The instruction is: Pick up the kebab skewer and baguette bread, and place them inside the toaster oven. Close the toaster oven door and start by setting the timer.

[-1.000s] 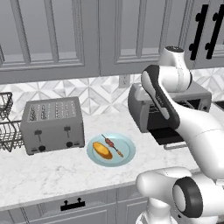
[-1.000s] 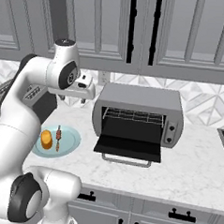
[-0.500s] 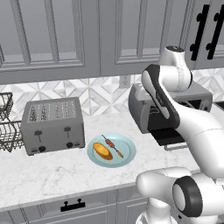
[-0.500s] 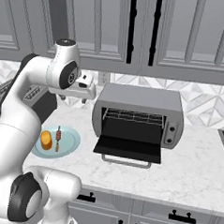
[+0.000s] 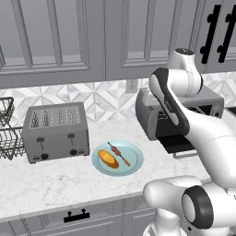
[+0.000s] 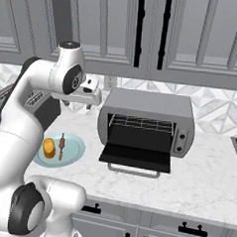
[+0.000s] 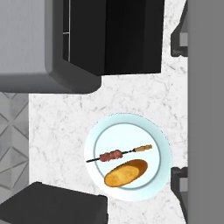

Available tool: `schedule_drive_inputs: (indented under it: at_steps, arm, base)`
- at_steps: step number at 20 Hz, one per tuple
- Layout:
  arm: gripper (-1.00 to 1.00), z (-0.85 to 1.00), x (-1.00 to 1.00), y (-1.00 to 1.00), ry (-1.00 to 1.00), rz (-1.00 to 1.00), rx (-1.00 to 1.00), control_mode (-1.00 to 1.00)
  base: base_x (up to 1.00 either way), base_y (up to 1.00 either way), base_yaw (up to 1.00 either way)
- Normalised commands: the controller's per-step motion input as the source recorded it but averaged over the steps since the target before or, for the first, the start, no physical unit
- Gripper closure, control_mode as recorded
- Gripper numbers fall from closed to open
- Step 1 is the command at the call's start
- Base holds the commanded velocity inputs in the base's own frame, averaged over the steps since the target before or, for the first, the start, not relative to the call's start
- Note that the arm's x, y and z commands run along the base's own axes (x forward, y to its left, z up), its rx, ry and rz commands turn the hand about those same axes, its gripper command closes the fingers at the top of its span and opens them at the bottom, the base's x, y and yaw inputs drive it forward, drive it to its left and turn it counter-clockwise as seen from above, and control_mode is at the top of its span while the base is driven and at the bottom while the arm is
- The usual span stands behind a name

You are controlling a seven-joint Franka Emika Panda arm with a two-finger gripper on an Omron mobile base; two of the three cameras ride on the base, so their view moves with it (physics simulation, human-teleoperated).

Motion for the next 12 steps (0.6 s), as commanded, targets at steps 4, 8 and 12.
schedule_drive_inputs:
  at_steps: [4,8,12]
  arm:
    - [-1.0,0.0,0.0,-0.01,0.0,0.0,0.0,-1.0]
    - [-1.0,0.0,-0.02,-0.48,-0.01,0.0,0.01,-1.0]
    - [-1.0,-0.19,-0.05,-0.97,-0.15,0.0,0.03,-1.0]
  base:
    - [0.0,0.0,0.0]
    - [0.0,0.0,0.0]
    - [0.0,0.0,0.0]
